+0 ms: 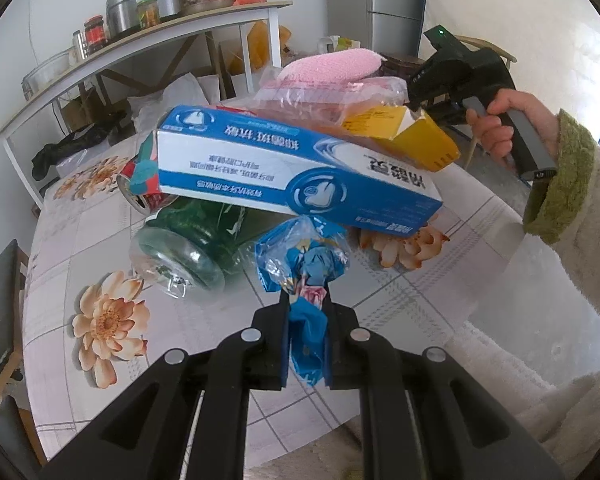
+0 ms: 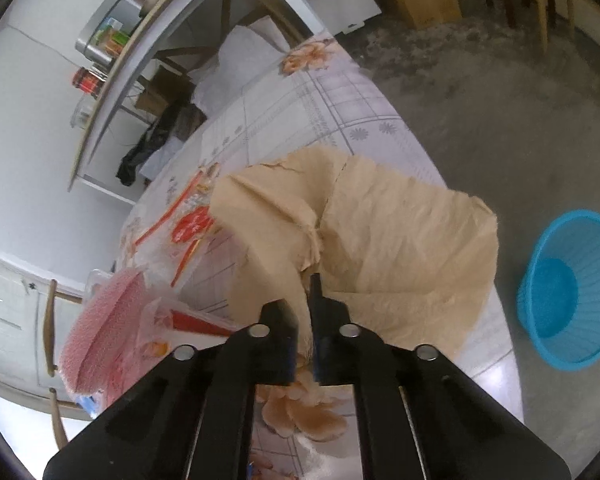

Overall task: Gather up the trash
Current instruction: 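Carry the wrapper and paper over the blue wastebasket and open both tools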

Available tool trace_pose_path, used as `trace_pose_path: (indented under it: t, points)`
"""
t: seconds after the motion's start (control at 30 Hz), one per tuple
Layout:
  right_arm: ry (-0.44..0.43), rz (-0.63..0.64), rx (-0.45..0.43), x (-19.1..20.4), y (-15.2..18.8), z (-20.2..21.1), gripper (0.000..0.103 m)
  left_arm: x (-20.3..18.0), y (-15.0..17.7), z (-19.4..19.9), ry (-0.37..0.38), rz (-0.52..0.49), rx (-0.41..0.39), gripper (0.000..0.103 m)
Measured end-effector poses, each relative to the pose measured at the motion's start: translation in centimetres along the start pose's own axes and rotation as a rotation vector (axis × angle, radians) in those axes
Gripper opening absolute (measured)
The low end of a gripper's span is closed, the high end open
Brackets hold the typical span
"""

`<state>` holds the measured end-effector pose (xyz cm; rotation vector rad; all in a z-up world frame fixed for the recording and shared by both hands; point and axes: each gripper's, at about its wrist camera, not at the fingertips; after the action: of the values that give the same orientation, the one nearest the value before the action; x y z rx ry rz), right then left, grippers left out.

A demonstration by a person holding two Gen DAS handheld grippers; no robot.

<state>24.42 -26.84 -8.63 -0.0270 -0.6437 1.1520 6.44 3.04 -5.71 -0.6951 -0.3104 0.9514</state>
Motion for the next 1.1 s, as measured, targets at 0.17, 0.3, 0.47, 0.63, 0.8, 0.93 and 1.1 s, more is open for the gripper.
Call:
trace_pose_path:
  t: [0.17, 0.3, 0.47, 0.63, 0.8, 0.93, 1.1]
  points:
    - [-0.098, 0.017, -0.075, 0.6, 0.5, 3.6, 0.0, -0.7, 0.0, 0.9, -0.002, -0.007, -0.019, 0.011]
    - [-0.181, 0.037, -0.162, 1.2, 0.3, 8.1, 0.0, -0.9, -0.2, 1.9, 0.018, 0.004, -0.035, 0.011]
    - [-0.215, 0.072, -0.297, 1.0, 1.0, 14.2, 0.0, -2.3, -1.7, 3.7, 0.09, -0.021, -0.098, 0.011]
    - [-0.188, 0.041, -0.401, -2.1, 1.9, 19.0, 0.0, -6.0, -4.2, 3.8, 0.22, -0.079, -0.137, 0.011]
    - [-0.145, -0.018, -0.45, -6.1, 1.7, 21.8, 0.0, -10.9, -7.9, 2.7, 0.348, -0.152, -0.17, 0.011]
    - [-0.12, -0.06, -0.461, -9.3, 1.5, 23.1, 0.0, -15.3, -11.4, 0.1, 0.435, -0.208, -0.164, 0.011]
    - [-0.095, -0.145, -0.429, -13.4, 0.7, 22.0, 0.0, -19.1, -16.1, -6.7, 0.529, -0.145, -0.05, 0.011]
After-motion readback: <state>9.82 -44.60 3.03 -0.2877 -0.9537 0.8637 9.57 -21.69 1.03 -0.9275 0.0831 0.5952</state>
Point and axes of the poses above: each gripper's, at about its wrist camera, not at the fingertips, and z roughly against the way its jaws point, x to its left, y to its underside, and after that the axes turned 8 degrees about y, right-handed
